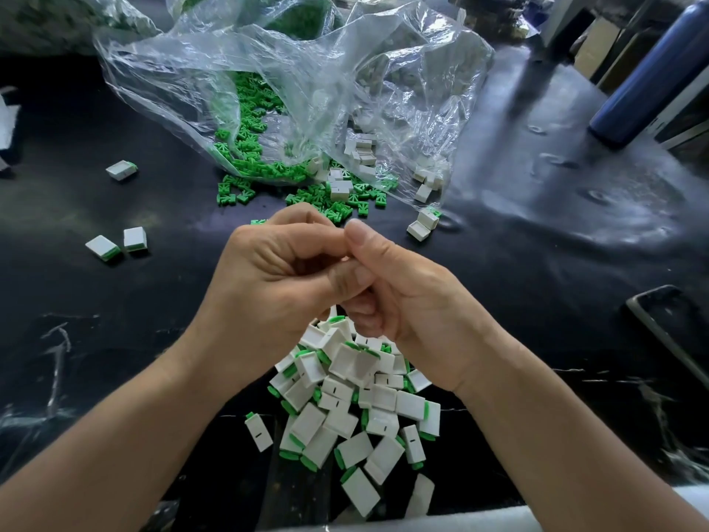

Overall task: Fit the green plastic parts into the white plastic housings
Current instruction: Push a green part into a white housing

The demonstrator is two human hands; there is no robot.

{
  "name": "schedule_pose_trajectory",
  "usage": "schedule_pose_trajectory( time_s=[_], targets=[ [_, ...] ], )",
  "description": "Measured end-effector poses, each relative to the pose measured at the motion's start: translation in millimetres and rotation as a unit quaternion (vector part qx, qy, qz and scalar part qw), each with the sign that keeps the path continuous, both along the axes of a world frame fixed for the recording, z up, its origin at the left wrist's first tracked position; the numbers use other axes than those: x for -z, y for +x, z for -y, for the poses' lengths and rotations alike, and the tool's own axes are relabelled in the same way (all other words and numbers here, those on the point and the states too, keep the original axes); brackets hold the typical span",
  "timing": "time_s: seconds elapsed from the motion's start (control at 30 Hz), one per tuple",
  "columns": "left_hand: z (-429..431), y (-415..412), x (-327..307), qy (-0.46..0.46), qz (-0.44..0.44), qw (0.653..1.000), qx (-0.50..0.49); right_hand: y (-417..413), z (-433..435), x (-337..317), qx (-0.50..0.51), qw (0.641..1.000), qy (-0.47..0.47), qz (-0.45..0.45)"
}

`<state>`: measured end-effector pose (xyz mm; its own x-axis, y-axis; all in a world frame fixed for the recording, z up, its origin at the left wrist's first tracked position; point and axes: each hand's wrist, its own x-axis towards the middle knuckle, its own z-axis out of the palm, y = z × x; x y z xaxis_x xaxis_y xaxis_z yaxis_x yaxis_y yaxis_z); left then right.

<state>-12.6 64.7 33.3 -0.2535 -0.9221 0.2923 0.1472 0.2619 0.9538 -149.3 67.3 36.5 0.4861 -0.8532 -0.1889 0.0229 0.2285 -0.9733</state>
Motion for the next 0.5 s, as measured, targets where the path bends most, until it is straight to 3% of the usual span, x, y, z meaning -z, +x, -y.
schedule_pose_trajectory(
  time_s=[0.23,0.5],
  targets=[
    [-1.4,-3.1,-5.0,0.019,0.017,1.000,-0.002,-5.7,4.0,-1.4,-0.054,0.998,0.011,-0.003],
    [1.2,2.4,-3.6,0.100,0.018,0.995,0.006,-7.0,6.5,-1.8,-0.040,0.998,0.042,-0.012]
  ],
)
